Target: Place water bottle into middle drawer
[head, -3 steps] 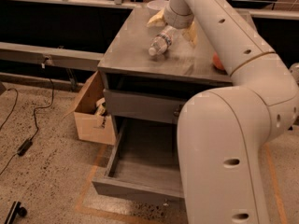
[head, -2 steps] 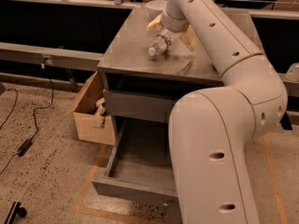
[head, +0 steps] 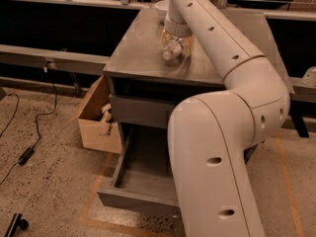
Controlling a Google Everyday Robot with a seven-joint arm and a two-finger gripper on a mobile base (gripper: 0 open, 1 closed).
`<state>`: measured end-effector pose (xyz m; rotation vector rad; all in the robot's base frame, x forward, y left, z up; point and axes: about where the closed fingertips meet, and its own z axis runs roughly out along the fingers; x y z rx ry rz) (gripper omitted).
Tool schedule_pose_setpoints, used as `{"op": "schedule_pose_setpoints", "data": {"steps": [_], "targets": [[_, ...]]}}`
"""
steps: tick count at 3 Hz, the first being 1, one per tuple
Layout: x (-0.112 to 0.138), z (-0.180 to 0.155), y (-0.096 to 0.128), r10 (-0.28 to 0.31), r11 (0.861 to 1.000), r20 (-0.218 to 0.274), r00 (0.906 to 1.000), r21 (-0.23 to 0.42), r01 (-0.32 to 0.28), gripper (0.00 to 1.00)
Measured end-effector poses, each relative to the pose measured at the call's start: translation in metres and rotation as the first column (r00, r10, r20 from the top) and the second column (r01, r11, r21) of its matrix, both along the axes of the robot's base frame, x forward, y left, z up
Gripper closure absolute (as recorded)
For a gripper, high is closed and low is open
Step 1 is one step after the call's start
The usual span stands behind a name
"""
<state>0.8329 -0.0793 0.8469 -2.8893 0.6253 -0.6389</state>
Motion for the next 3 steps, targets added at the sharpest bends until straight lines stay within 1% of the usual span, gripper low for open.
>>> {"op": "schedule_pose_setpoints", "data": {"steps": [1,2,3], "targets": [[-0.009,0.003,-0.004,0.015,0.998,-0.025,0.9996,-0.054,-0.016,0.62],[-0.038,0.023,-0.028,0.000,1.000,-0.031,0.9995,-0.029,-0.001,0.85],[-0.080,0.068,-0.068,-0.054,0.998,0.052,0.9972,0.045,0.052,1.00]]}}
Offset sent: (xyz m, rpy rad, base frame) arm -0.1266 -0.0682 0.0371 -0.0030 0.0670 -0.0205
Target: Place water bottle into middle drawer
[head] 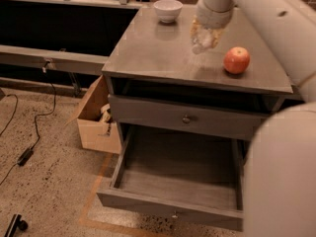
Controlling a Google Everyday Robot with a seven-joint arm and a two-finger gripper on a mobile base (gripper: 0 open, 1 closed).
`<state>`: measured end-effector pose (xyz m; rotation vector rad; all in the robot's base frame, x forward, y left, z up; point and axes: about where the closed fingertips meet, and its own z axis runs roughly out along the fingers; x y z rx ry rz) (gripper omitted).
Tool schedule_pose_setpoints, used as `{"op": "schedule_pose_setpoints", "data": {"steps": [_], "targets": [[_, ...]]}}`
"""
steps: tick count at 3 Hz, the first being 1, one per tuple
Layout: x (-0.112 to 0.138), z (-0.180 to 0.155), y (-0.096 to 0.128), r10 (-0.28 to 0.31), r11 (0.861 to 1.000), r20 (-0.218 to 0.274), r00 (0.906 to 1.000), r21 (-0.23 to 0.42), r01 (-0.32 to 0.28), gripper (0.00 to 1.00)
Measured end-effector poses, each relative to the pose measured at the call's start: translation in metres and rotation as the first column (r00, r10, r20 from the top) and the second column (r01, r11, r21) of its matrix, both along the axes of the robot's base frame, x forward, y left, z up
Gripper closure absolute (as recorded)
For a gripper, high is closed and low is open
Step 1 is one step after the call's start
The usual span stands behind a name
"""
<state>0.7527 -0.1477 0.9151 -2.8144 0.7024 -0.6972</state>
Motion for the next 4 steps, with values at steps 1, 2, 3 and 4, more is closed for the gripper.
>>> {"op": "schedule_pose_setpoints", "data": {"steps": [1,2,3,4], "targets": [[-0.063,0.070,-0.017,-0.021,0.997,0.164,0.9862,0.081,0.007,1.00],[-0.133,0.090,-0.017,-0.004,0.994,0.207,0.9784,0.104,-0.018,1.00],[-0.200,0.038,-0.051,-0.015,0.998,0.092,0.9956,0.061,0.009,1.00],[-0.260,-0.021,-0.074,-0.046,0.999,-0.038,0.9982,0.007,0.047,1.00]]}}
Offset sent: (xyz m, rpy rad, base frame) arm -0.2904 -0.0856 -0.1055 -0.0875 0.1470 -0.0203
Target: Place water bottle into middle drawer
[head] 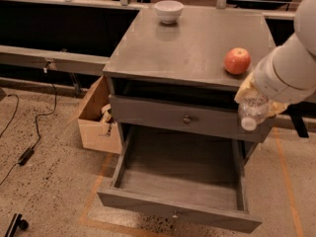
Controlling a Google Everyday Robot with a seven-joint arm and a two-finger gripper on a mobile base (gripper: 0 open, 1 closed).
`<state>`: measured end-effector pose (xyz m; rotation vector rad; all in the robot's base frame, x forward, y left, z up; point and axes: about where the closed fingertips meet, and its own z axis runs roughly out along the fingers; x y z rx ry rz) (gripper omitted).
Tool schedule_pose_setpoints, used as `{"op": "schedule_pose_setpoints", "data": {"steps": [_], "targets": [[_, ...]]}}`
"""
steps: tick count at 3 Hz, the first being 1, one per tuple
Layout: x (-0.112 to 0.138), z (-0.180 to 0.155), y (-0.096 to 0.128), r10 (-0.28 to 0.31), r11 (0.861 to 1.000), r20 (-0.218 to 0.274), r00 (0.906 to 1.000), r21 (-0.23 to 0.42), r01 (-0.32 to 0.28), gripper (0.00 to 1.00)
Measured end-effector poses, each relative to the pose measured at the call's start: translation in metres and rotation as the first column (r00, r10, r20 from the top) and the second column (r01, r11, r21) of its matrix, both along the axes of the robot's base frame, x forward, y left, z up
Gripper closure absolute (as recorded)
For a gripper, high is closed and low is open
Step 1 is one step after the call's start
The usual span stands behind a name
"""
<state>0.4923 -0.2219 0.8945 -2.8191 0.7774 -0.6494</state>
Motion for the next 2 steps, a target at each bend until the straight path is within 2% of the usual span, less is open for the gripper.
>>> {"op": "schedule_pose_setpoints", "data": {"steps": [1,2], "targets": [[-0.0183,-0.0239,-0.0059,-0.007,1.000,-0.051,0.9987,-0.020,0.006,1.00],[-0.0231,-0.0280,-0.0078,-0.041,0.999,-0.084,0.9956,0.006,0.042,1.00]]}}
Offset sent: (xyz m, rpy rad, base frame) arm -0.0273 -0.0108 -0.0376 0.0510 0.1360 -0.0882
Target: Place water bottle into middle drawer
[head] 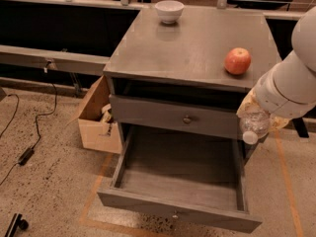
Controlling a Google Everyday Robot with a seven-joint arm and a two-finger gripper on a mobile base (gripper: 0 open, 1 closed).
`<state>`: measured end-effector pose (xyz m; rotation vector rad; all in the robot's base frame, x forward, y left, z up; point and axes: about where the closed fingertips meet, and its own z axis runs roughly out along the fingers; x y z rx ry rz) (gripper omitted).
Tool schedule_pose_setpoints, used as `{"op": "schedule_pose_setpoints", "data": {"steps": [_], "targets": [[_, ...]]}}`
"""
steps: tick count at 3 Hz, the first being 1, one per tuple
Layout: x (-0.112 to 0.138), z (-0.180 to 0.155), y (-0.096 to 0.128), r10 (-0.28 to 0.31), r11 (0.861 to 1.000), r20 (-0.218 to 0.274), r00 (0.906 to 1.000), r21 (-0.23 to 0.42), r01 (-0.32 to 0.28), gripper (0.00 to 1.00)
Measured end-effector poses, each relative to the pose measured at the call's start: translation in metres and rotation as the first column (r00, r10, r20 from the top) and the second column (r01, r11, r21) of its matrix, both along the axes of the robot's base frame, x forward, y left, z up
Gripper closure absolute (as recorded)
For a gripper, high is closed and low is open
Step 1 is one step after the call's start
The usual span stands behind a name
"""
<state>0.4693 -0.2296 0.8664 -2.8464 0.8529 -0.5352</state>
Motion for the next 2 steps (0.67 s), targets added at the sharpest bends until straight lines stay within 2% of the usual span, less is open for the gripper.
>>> {"op": "schedule_pose_setpoints", "data": {"steps": [1,2], "targets": [[-0.024,-0.051,0.006,-0.101,0.984,-0.082,0.9915,0.139,0.112,1.00],[-0.036,-0.127,0.020,-0.181,0.937,-0.155,0.9711,0.274,0.219,1.00]]}}
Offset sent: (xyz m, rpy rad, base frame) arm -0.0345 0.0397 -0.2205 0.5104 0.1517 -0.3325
